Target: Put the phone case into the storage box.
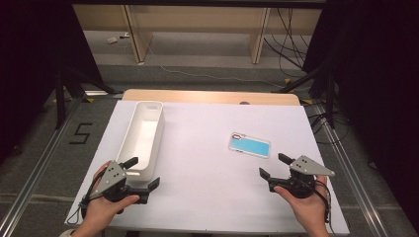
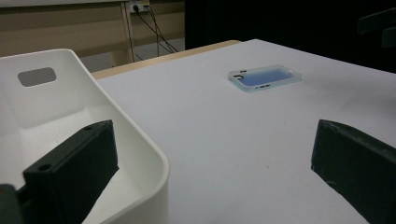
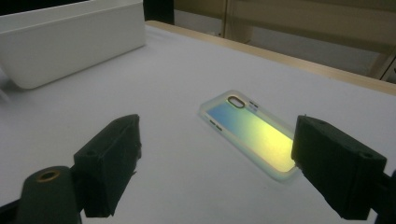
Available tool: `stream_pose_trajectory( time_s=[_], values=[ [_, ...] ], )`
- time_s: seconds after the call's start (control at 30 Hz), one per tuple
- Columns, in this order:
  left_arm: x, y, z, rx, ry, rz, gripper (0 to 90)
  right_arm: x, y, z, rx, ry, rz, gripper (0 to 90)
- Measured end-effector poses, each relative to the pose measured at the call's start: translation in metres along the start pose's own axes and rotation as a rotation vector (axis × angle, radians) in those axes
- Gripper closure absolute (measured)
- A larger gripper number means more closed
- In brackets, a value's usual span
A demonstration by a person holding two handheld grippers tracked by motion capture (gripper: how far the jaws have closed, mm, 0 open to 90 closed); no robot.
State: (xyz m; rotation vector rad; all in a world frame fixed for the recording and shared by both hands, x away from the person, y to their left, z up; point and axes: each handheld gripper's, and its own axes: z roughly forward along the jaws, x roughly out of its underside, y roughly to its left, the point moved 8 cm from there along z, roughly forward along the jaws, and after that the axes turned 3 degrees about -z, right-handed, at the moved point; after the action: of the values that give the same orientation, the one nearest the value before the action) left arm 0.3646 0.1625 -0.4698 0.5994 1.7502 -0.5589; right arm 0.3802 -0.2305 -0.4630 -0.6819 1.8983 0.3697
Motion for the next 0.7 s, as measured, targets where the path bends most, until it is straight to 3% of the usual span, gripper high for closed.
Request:
stream_pose_trajectory(
  time_s=[0.23, 0.27, 0.3, 0.37, 0.47, 0.57, 0.63, 0.7],
  values=[
    [0.0, 0.0, 0.001, 0.003, 0.0, -0.004, 0.5, -0.001, -0.001, 0.004, 0.001, -0.036, 0.001, 22.1],
    [0.0, 0.0, 0.001, 0.003, 0.0, -0.004, 0.6, 0.001, -0.003, 0.002, 0.011, 0.003, -0.004, 23.4],
    [0.0, 0.0, 0.001, 0.002, 0.0, -0.004, 0.7, 0.001, -0.004, 0.002, 0.015, 0.005, -0.003, 26.9],
    [0.0, 0.001, 0.0, 0.002, -0.002, -0.003, 1.0, -0.003, -0.009, 0.005, 0.034, -0.006, -0.021, 36.7],
    [0.0, 0.001, 0.0, 0.007, -0.011, -0.015, 1.2, -0.01, -0.019, 0.009, 0.063, 0.002, -0.047, 59.2],
    [-0.001, 0.001, 0.0, 0.005, -0.015, -0.022, 1.5, -0.012, -0.032, 0.019, 0.088, 0.057, -0.074, 80.8],
    [0.0, 0.001, -0.002, 0.005, -0.002, 0.001, 1.7, -0.014, -0.04, 0.028, 0.106, 0.101, -0.077, 90.0],
    [-0.001, 0.001, -0.002, 0.003, -0.007, -0.004, 1.9, -0.017, -0.048, 0.039, 0.121, 0.143, -0.091, 90.0]
  ],
)
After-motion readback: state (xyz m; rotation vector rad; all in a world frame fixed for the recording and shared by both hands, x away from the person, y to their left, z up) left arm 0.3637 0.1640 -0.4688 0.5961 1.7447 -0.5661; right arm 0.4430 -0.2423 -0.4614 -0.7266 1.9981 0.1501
